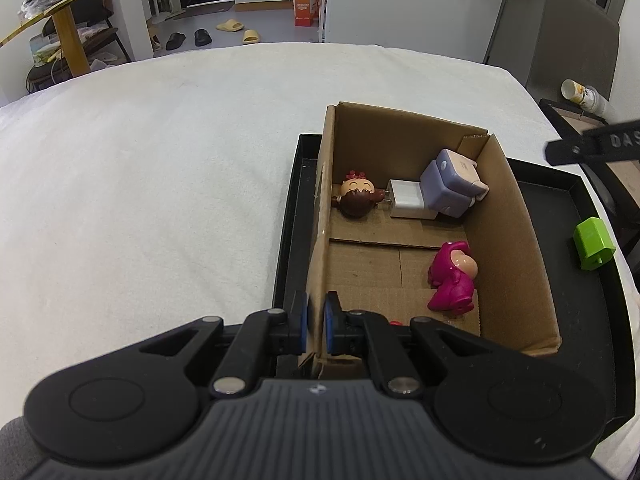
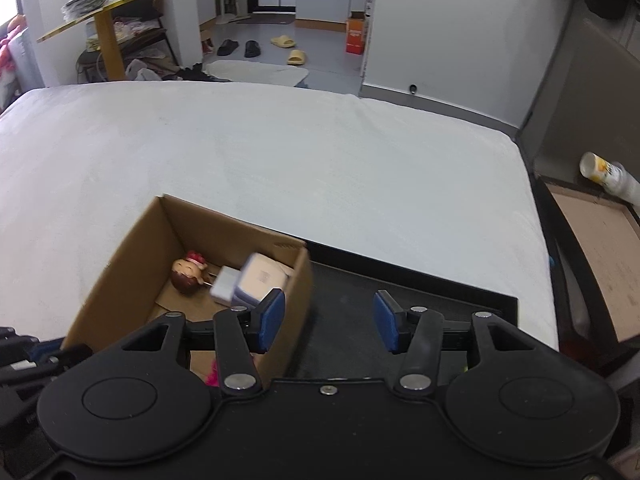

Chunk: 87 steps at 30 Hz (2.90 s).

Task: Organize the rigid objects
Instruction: 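Move the open right gripper back over the tray to the green cube, then close the right gripper on the green cube and lift it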

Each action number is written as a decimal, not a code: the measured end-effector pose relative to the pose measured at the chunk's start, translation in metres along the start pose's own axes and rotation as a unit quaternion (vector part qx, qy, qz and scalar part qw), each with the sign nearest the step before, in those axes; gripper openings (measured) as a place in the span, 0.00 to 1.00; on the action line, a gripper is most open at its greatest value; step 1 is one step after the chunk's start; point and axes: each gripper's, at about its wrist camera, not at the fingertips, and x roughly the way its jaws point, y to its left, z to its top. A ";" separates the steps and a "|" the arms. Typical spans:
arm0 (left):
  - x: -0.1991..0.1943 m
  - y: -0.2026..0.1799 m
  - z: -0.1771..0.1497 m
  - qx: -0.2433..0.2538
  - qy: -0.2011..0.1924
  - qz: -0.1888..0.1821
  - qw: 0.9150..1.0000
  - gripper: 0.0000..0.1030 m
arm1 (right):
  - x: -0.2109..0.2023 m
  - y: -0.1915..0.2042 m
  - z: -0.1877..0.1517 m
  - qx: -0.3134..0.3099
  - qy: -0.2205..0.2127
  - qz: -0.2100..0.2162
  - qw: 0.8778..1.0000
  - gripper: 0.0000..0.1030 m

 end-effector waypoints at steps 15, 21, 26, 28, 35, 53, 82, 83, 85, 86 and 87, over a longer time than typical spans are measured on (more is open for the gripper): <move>0.000 -0.008 0.001 0.011 0.003 0.019 1.000 0.07 | 0.000 -0.039 -0.031 0.032 0.004 -0.011 0.999 0.52; 0.000 -0.012 0.000 0.015 0.003 0.030 0.999 0.07 | 0.002 -0.056 -0.042 0.048 0.003 -0.013 0.999 0.54; 0.000 -0.018 0.000 0.027 0.001 0.044 0.999 0.07 | 0.004 -0.074 -0.051 0.063 0.001 -0.018 0.998 0.54; 0.000 -0.020 -0.001 0.031 0.001 0.050 0.998 0.07 | 0.005 -0.083 -0.055 0.071 0.000 -0.019 0.997 0.54; 0.000 -0.029 -0.002 0.045 -0.003 0.073 0.996 0.08 | 0.009 -0.108 -0.069 0.092 -0.003 -0.020 0.996 0.54; 0.001 -0.035 -0.003 0.055 -0.001 0.085 0.995 0.08 | 0.049 -0.144 -0.083 0.133 0.035 -0.016 0.990 0.54; -0.001 -0.035 -0.004 0.059 0.000 0.079 0.995 0.08 | 0.058 -0.140 -0.096 0.188 0.117 0.087 0.971 0.48; -0.001 -0.035 -0.004 0.059 0.000 0.079 0.995 0.08 | 0.058 -0.143 -0.098 0.198 0.120 0.095 0.968 0.48; -0.001 -0.035 -0.004 0.059 0.000 0.079 0.995 0.08 | 0.059 -0.147 -0.101 0.212 0.125 0.109 0.963 0.48; -0.002 -0.035 -0.005 0.059 0.000 0.078 0.995 0.08 | 0.059 -0.149 -0.102 0.217 0.125 0.113 0.961 0.48; -0.002 -0.035 -0.005 0.059 0.000 0.078 0.995 0.08 | 0.059 -0.148 -0.103 0.221 0.126 0.115 0.960 0.48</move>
